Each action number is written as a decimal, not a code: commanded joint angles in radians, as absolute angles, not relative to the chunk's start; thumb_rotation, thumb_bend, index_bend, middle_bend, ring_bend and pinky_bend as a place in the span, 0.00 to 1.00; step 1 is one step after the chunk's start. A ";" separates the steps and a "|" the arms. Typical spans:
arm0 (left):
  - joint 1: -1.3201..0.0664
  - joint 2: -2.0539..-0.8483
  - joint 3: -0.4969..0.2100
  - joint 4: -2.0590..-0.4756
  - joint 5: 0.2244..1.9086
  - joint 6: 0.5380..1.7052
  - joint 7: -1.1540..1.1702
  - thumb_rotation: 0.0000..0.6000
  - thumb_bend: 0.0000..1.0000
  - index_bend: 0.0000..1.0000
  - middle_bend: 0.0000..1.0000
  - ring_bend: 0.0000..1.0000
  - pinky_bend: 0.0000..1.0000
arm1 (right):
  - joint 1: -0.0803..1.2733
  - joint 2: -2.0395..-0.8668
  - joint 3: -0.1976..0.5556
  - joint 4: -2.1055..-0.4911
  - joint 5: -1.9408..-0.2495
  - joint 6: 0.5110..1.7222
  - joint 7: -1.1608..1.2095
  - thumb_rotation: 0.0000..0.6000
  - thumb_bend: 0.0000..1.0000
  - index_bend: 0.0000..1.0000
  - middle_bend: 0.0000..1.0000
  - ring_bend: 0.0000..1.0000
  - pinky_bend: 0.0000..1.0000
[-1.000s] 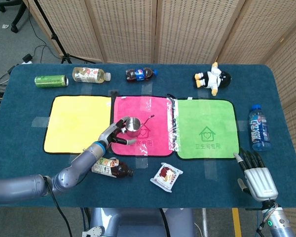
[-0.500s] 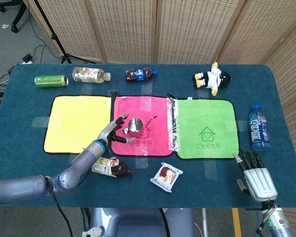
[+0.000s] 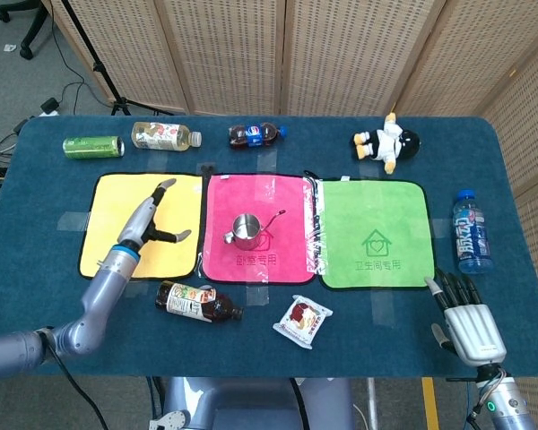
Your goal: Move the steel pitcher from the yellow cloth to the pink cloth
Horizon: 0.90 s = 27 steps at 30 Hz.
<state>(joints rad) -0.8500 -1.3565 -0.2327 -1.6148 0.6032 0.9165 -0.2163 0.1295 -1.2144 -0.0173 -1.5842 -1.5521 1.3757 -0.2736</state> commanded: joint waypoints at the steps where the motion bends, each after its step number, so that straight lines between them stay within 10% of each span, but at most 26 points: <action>1: -0.688 -1.297 -0.130 -1.667 0.898 1.158 -0.205 1.00 0.22 0.00 0.00 0.00 0.00 | 0.125 -1.213 -0.017 -1.588 -1.559 1.387 -0.276 1.00 0.41 0.00 0.00 0.00 0.00; 8: -0.499 -1.381 0.058 -1.415 1.295 1.548 0.057 1.00 0.22 0.00 0.00 0.00 0.00 | 0.115 -1.207 -0.020 -1.596 -1.580 1.415 -0.279 1.00 0.41 0.00 0.00 0.00 0.00; 27: -0.230 -1.425 0.207 -1.259 1.521 1.775 0.191 1.00 0.22 0.00 0.00 0.00 0.00 | 0.096 -1.194 -0.027 -1.613 -1.621 1.464 -0.282 1.00 0.41 0.00 0.00 0.00 0.00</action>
